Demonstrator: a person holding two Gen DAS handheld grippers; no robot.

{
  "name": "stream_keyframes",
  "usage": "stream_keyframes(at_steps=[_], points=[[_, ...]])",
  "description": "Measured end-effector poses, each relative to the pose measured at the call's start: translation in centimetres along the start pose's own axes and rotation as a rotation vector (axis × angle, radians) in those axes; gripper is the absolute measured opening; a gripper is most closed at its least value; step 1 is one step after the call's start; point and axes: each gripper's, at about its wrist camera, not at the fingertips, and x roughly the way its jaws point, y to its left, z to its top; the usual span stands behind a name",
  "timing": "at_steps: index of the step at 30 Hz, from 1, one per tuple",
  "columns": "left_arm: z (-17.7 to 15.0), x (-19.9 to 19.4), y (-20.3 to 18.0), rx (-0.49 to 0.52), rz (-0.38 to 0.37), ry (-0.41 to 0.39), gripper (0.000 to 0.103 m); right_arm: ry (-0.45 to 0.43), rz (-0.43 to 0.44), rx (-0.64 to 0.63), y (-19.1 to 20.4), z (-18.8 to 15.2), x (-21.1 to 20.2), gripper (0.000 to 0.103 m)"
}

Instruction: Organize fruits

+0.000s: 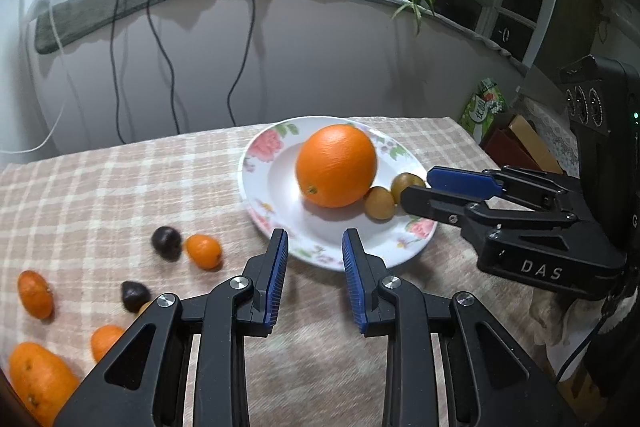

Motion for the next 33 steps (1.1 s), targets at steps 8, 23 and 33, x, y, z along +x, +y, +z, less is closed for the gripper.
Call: stream_keyframes(at_steps=[8, 23, 33], points=[[-1.1, -1.8, 1.8, -0.023, 0.04, -0.006, 0.027, -0.007, 0.015, -0.029, 1.5, 0.3, -0.3, 0.043], [-3.3, -5.5, 5.3, -0.025, 0.172, -0.01, 0.062, -0.004, 0.087, -0.13, 5.4, 0.5, 0.2, 0.06], [-4.2, -5.7, 6.9, -0.044, 0.197, 0.008, 0.062, 0.023, 0.168, -0.202, 8.4, 0.9, 1.3, 0.06]])
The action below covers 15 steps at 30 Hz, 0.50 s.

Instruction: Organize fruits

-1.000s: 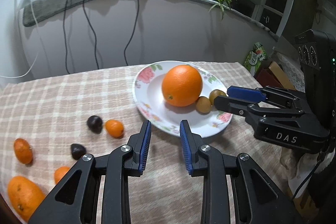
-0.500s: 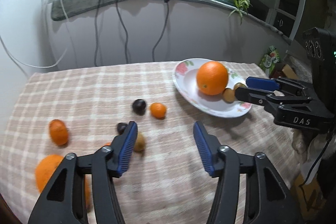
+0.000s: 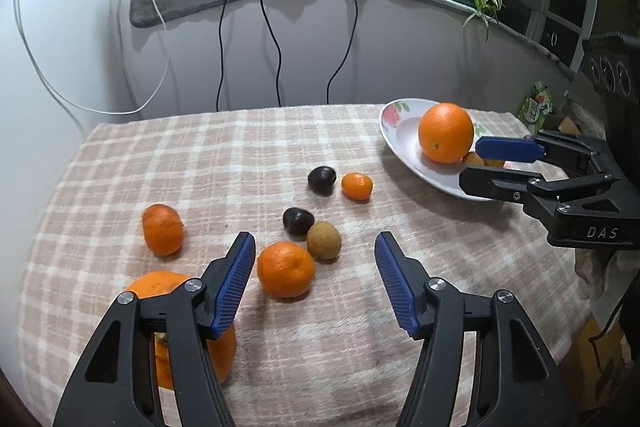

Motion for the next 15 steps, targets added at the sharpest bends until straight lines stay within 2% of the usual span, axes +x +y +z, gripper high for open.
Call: stream_keyframes(at_steps=[4, 7, 9, 11, 15], points=[[-0.2, 0.5, 0.1, 0.024, 0.002, 0.021, 0.053, 0.022, 0.056, -0.005, 0.9, 0.3, 1.1, 0.06], [-0.2, 0.9, 0.2, 0.039, 0.009, 0.036, 0.051, 0.041, 0.107, -0.002, 1.6, 0.4, 2.1, 0.059], [-0.2, 1.2, 0.3, 0.053, 0.015, 0.048, 0.047, 0.058, 0.135, 0.0, 1.9, 0.4, 2.9, 0.053], [-0.2, 1.5, 0.2, 0.075, 0.023, 0.059, 0.047, 0.078, 0.158, -0.001, 2.3, 0.3, 3.9, 0.049], [-0.4, 2.0, 0.1, 0.109, 0.04, 0.08, 0.047, 0.111, 0.181, -0.005, 2.7, 0.3, 5.8, 0.048]])
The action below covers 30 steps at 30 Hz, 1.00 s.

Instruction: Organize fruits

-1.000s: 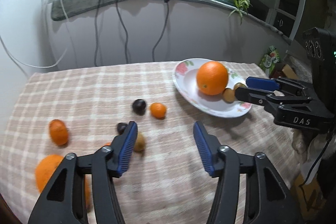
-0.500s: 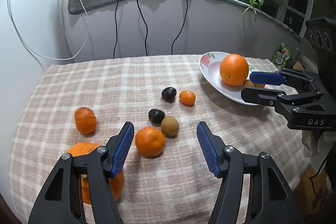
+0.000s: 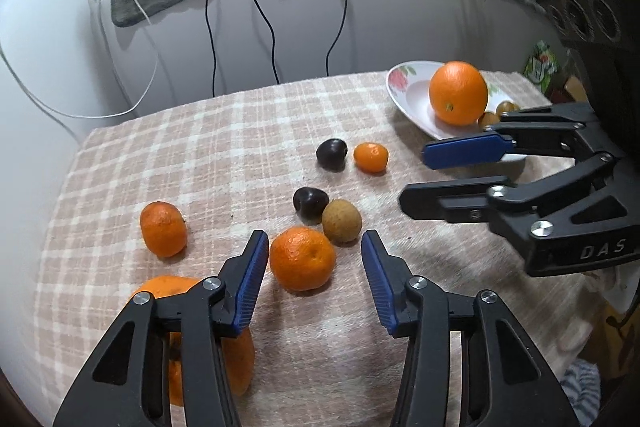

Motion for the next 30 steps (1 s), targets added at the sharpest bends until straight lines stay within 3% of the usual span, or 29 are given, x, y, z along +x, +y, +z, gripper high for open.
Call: stream_keyframes(at_steps=[12, 19, 25, 30], points=[[-0.1, 0.9, 0.2, 0.086, 0.031, 0.031, 0.042, 0.082, 0.093, 0.065, -0.4, 1.0, 4.1, 0.04], [-0.2, 2.1, -0.6, 0.22, 0.057, 0.074, 0.039, 0.115, 0.151, 0.113, -1.3, 1.2, 5.4, 0.038], [-0.3, 2.2, -0.4, 0.22, 0.058, 0.071, 0.037, 0.12, 0.165, 0.112, -0.9, 1.4, 5.7, 0.027], [-0.3, 2.1, -0.4, 0.196, 0.046, 0.061, 0.036, 0.11, 0.162, 0.113, -0.8, 1.5, 5.6, 0.026]])
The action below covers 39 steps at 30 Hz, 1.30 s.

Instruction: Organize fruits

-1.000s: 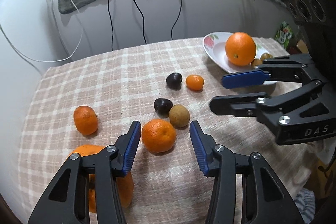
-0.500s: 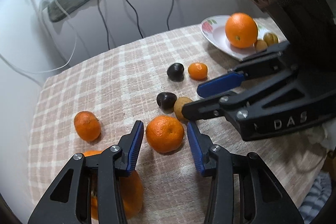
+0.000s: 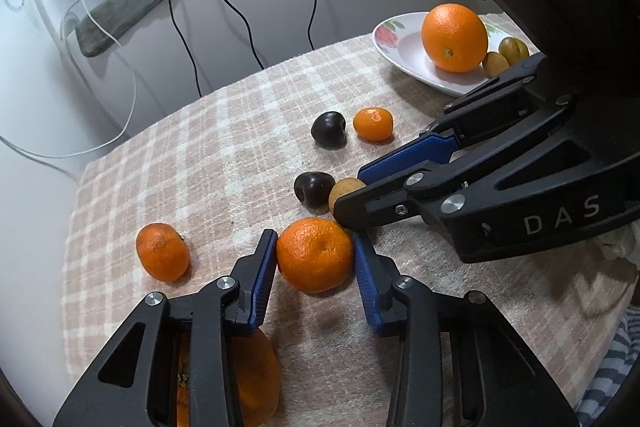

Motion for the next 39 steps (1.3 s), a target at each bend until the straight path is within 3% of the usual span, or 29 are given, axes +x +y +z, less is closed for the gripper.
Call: stream_keyframes(at_steps=[16, 39], points=[[0.1, -1.5, 1.1, -0.145, -0.104, -0.057, 0.036, -0.083, -0.051, 0.016, -0.9, -1.8, -5.4, 0.026], [5.0, -1.6, -1.5, -0.168, -0.196, -0.168, 0.036, -0.238, -0.179, 0.095, -5.0, -3.7, -14.8, 0.026]])
